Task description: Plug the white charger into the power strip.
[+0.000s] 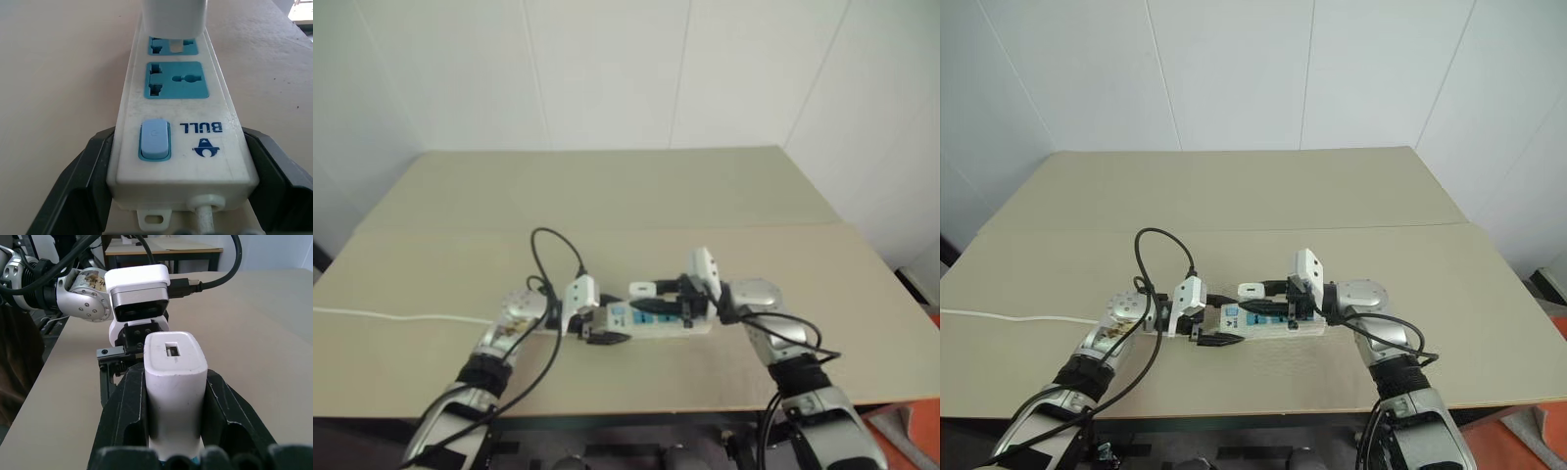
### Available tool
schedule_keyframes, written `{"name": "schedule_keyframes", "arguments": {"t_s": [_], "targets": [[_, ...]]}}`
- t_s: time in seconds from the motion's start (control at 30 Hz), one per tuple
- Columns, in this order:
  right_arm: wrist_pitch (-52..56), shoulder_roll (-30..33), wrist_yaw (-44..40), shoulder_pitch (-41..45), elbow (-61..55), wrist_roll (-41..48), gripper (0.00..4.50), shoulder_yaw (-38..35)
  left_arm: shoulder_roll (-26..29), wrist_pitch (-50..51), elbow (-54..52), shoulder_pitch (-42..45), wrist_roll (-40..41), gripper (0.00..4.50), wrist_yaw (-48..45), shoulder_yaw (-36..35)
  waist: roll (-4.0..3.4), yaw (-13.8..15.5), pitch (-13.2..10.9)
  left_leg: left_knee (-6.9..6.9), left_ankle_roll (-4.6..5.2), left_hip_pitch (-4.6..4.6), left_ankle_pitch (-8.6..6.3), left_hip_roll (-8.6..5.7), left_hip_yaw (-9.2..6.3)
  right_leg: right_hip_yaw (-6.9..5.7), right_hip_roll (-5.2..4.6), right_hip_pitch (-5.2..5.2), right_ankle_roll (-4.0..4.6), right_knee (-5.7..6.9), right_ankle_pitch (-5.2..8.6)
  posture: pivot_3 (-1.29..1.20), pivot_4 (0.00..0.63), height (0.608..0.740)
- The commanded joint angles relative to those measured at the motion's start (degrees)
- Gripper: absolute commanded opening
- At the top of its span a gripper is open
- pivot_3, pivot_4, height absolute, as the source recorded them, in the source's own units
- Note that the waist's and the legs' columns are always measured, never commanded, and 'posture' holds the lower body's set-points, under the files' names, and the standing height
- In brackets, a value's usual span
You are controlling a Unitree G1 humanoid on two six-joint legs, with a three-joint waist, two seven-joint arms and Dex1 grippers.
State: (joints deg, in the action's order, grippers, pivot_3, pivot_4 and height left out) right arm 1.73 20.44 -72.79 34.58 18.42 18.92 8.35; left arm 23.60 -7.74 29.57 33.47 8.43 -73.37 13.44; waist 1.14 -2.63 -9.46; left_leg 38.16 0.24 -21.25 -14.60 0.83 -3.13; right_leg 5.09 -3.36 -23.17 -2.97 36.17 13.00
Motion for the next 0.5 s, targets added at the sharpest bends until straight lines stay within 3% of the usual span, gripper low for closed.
{"name": "schedule_keyframes", "arguments": {"t_s": [0.03,0.5], "targets": [[-1.76,-0.42,-0.81,1.51,0.15,0.11,1.12,-0.37,1.23,-0.23,0.38,-0.66,-1.44,3.29,-1.99,1.30,0.00,0.00,0.00,0.00,0.00,-0.01,0.00,0.00,0.00,0.00,0.00,0.00,0.00,-0.01,0.00,0.00,0.150,0.740],[-3.47,-2.60,-0.43,1.55,5.80,-2.41,1.12,0.01,1.15,-0.12,0.16,-0.74,-1.31,3.29,-3.35,1.59,0.00,0.01,0.00,0.00,0.00,-0.01,0.00,0.00,0.00,0.00,-0.01,-0.01,0.00,0.00,0.00,0.00,0.150,0.740]]}}
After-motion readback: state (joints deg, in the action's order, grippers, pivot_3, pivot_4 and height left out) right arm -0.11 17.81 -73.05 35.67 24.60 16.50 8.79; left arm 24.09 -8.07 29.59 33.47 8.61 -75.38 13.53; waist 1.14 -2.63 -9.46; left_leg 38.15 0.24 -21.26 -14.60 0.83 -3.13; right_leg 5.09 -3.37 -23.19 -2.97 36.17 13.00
